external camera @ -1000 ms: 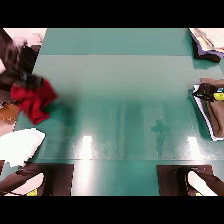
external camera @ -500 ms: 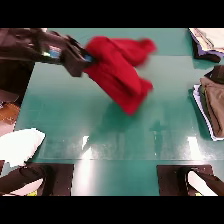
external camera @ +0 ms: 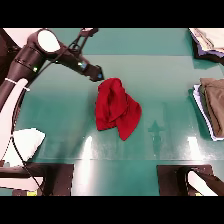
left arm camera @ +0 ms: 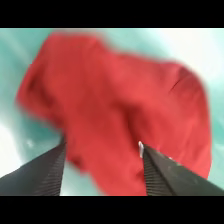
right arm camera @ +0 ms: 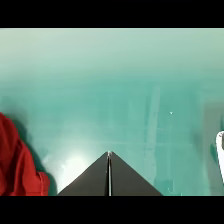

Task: Fold the shirts.

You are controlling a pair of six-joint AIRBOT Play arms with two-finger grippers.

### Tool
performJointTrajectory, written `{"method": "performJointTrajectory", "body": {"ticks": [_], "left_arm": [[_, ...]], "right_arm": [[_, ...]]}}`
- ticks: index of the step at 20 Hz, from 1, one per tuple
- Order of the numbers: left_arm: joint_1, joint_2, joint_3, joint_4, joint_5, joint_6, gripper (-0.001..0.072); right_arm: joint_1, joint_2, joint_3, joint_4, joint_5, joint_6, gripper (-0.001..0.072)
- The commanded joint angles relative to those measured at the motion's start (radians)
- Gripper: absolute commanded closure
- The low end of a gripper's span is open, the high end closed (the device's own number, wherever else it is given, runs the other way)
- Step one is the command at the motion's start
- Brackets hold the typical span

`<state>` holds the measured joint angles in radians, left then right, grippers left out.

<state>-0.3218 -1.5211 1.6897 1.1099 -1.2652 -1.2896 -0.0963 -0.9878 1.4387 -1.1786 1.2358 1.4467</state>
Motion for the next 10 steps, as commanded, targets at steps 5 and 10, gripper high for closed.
{"method": "performJointTrajectory", "body": {"ticks": [5,10], "left_arm": [[0.144,0.133,-0.424,-0.114,-0.055,-0.026,0.0173],[0.043,0.169,-0.808,-0.313,0.197,0.113,0.0173]], "right_arm": [[0.001,-0.003,0.005,-0.002,0.001,0.0,0.0697],[0.001,-0.003,0.005,-0.002,0.002,0.0,0.0697]]}}
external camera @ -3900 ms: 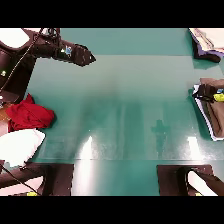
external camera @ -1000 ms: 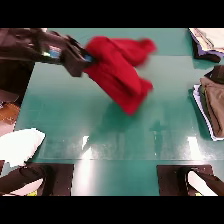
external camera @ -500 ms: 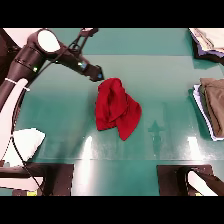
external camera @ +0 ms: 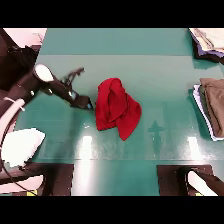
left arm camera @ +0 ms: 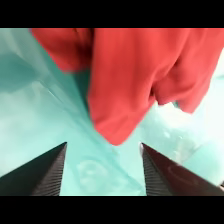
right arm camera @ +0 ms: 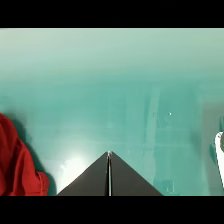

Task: Fold the shirts.

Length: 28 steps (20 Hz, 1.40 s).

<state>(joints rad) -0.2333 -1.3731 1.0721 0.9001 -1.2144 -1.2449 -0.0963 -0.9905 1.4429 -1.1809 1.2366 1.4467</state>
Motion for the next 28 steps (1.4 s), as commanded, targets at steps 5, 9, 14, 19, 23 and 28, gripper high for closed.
{"method": "performJointTrajectory", "body": {"ticks": [5,9,14,19,23,28], "left_arm": [[-0.184,0.01,-0.267,-0.109,0.346,0.064,0.0173],[-0.203,0.009,-0.258,-0.113,0.363,-0.011,0.059],[-0.122,0.095,-0.069,-0.027,0.192,-0.017,0.0677],[0.014,0.267,0.209,0.127,0.092,-0.016,0.0676],[0.024,0.308,0.269,0.158,0.088,-0.017,0.0676],[0.024,0.303,0.268,0.167,0.036,-0.024,0.0676]], "right_arm": [[0.001,0.0,0.001,0.003,0.002,0.0,0.0697],[0.001,0.0,0.001,0.003,0.005,0.0,0.0697],[0.001,0.001,-0.022,0.014,0.059,0.0,0.0696],[0.041,0.0,-0.347,0.194,0.052,0.0,0.026],[0.242,-0.001,-0.689,0.328,-0.178,0.0,0.026],[0.523,-0.176,-0.756,0.428,-0.385,-0.001,0.026]]}}
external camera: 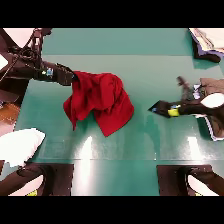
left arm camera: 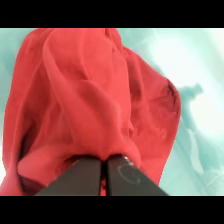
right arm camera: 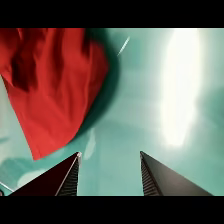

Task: Fold the shirts.

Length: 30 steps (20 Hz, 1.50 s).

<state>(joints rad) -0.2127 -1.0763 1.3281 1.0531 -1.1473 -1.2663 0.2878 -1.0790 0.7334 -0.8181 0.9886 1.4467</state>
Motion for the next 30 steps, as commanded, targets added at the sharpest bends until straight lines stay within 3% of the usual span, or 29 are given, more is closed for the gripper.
{"method": "performJointTrajectory", "body": {"ticks": [1,4,8,9,10,11,16,20,25,30], "left_arm": [[0.004,0.006,0.012,0.014,-0.046,-0.003,0.0676],[0.004,0.006,0.012,0.015,-0.087,-0.002,0.0676],[0.004,0.006,0.012,0.016,-0.1,-0.002,0.0676],[0.004,0.006,0.012,0.016,-0.099,-0.002,0.0676],[0.004,0.006,0.012,0.021,-0.099,-0.008,0.0676],[0.004,0.009,0.012,0.031,-0.096,-0.022,0.0676],[0.004,0.03,0.217,0.208,-0.131,-0.073,0.0676],[0.004,0.034,0.523,0.274,-0.175,-0.073,0.0676],[0.004,0.035,0.755,0.217,-0.184,-0.124,0.0676],[0.004,0.081,0.758,0.024,-0.208,-0.142,0.0676]], "right_arm": [[0.173,-0.128,-0.021,0.066,-0.173,-0.001,0.026],[0.227,-0.254,0.093,0.065,-0.216,0.0,0.0261],[0.23,-0.399,0.23,0.064,-0.15,0.0,0.0277],[0.23,-0.42,0.254,0.062,-0.132,0.0,0.0386],[0.23,-0.435,0.275,0.055,-0.119,0.0,0.0596],[0.228,-0.437,0.288,0.042,-0.116,0.0,0.0697],[0.091,-0.257,0.432,-0.189,-0.013,0.001,0.0698],[-0.132,-0.03,0.659,-0.196,0.01,0.004,0.0698],[-0.33,0.148,0.905,-0.197,0.017,0.003,0.0698],[-0.474,0.241,1.086,-0.199,0.091,0.003,0.0699]]}}
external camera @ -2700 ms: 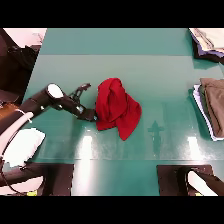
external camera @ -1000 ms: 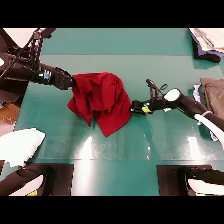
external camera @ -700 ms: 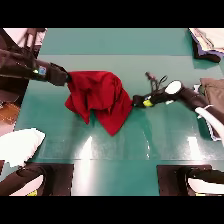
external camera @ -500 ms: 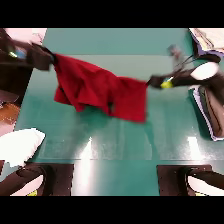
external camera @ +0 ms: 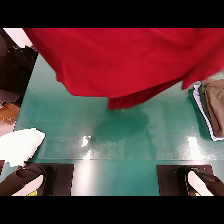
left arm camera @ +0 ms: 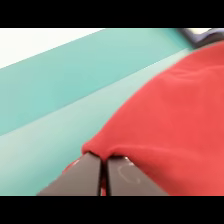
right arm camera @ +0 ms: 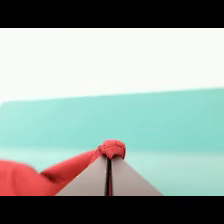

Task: Fold the shirts.

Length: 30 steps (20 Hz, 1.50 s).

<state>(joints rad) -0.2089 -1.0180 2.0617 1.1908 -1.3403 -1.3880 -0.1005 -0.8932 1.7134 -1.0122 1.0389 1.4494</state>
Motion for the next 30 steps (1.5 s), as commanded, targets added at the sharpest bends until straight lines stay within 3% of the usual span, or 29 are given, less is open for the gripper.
{"method": "performJointTrajectory", "body": {"ticks": [1,5,9,13,16,19,22,23,24,25,28,30], "left_arm": [[0.0,0.025,0.024,-0.153,-0.021,-0.03,0.0676],[0.0,0.039,-0.01,-0.271,-0.161,-0.054,0.0676],[0.0,0.037,-0.282,-0.248,-0.214,-0.049,0.0676],[0.0,0.013,-0.703,-0.168,-0.092,-0.02,0.0676],[0.015,-0.071,-0.94,-0.061,0.068,-0.016,0.0676],[0.1,-0.206,-0.98,-0.017,0.272,-0.019,0.0676],[0.2,-0.301,-0.93,-0.072,0.374,-0.053,0.0674],[0.223,-0.307,-0.918,-0.077,0.389,-0.053,0.052],[0.245,-0.307,-0.906,-0.077,0.395,-0.053,0.0122],[0.265,-0.307,-0.887,-0.077,0.38,-0.053,-0.0006],[0.348,-0.304,-0.8,-0.077,0.223,-0.05,0.0003],[0.388,-0.276,-0.803,-0.077,0.133,-0.011,0.0003]], "right_arm": [[-0.121,0.061,0.146,-0.005,0.063,0.001,0.0698],[-0.223,0.009,0.324,-0.001,0.179,0.002,0.0699],[-0.131,-0.137,0.406,-0.001,0.229,0.057,0.07],[0.134,-0.319,0.21,-0.024,0.24,0.074,0.07],[0.281,-0.518,0.101,-0.147,0.202,0.087,0.07],[0.354,-0.686,0.052,-0.212,0.042,0.088,0.0698],[0.369,-0.785,0.052,-0.209,-0.064,0.126,0.0695],[0.369,-0.798,0.052,-0.208,-0.081,0.151,0.0628],[0.358,-0.803,0.053,-0.206,-0.089,0.152,0.0355],[0.347,-0.801,0.054,-0.188,-0.086,0.15,0.0203],[0.28,-0.755,0.055,-0.147,0.009,0.135,0.0202],[0.239,-0.713,0.055,-0.133,0.142,0.061,0.0213]]}}
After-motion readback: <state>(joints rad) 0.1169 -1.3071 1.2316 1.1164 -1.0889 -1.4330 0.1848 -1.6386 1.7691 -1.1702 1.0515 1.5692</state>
